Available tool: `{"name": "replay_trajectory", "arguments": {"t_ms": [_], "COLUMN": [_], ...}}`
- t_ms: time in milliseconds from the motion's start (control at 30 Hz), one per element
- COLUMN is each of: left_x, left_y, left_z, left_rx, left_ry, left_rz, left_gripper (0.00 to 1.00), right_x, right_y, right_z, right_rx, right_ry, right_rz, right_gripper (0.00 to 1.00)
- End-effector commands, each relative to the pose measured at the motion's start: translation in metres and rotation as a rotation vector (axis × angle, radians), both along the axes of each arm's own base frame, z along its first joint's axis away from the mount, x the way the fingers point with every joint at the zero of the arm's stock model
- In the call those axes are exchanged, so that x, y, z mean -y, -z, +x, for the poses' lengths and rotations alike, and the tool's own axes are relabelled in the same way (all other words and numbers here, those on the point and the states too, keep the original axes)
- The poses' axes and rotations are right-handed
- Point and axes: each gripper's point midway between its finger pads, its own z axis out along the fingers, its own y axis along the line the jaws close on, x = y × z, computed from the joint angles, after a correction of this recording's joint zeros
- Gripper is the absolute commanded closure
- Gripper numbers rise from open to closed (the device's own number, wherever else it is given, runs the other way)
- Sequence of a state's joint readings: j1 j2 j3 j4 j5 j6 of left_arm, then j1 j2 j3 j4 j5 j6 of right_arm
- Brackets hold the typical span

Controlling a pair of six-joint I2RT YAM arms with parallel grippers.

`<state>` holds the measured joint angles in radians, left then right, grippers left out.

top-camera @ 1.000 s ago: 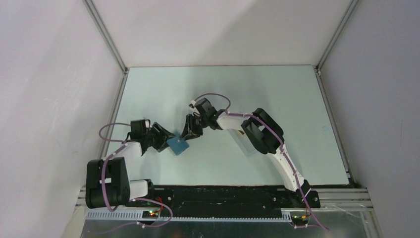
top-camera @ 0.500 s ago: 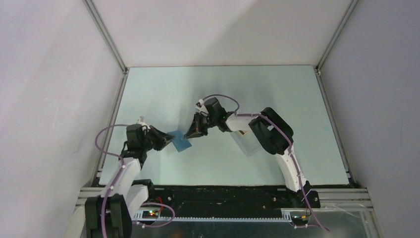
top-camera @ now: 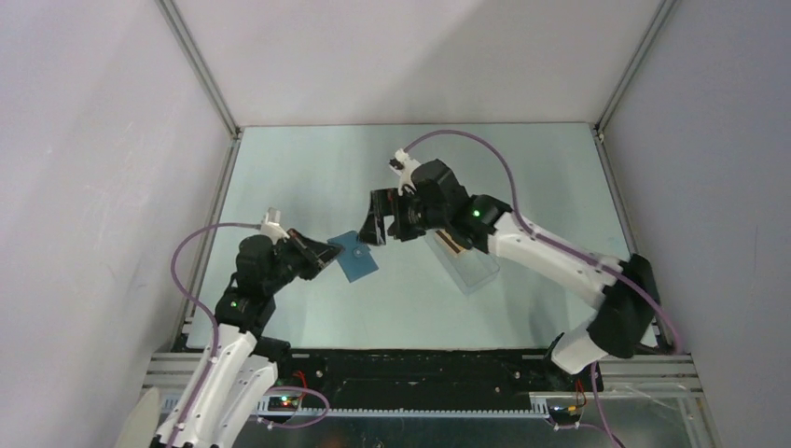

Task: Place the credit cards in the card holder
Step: Pick up the card holder from the center of the board, then open the card holder.

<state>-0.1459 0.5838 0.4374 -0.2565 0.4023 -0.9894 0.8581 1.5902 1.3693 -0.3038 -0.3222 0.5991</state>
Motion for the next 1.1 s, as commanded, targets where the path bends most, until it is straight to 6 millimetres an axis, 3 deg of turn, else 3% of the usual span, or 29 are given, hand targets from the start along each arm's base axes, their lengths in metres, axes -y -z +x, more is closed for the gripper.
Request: {"name": "replay_trajectory", "arguments": {"t_ms": [0, 133, 333, 667, 1067], "left_x": [0.017, 0.032, 0.051, 0.059, 0.066], "left_y": [-0.028, -0.031, -0.031, -0.027, -0.023], "left_z": [-0.004, -0.007, -0.011, -0.012, -0.019], "left_rx": [-0.03, -0.067, -0.096, -0.119, -0.143], "left_ry": [-0.045, -0.028, 0.013, 0.039, 0.085], "left_rz": [-0.06, -0.065, -0.048, -0.038, -0.04], "left_gripper": [1.0, 1.0, 1.0, 1.0, 1.0], "right_x": [0.057, 0.068, 0.061, 0.051, 0.021], "right_y": [0.034, 0.034, 0.037, 0.044, 0.059], "right_z": [-0.024, -0.036, -0.041, -0.046, -0.043], "right_rx": [0.108, 0.125, 0.158, 0.163, 0.166], "right_ry": [0.074, 0.113, 0.113, 0.073, 0.049], "right_rz": [-0.338, -0.389, -0.409, -0.413, -0.442], "right_gripper": [0.03, 0.16, 0.28, 0.29, 0.32]}}
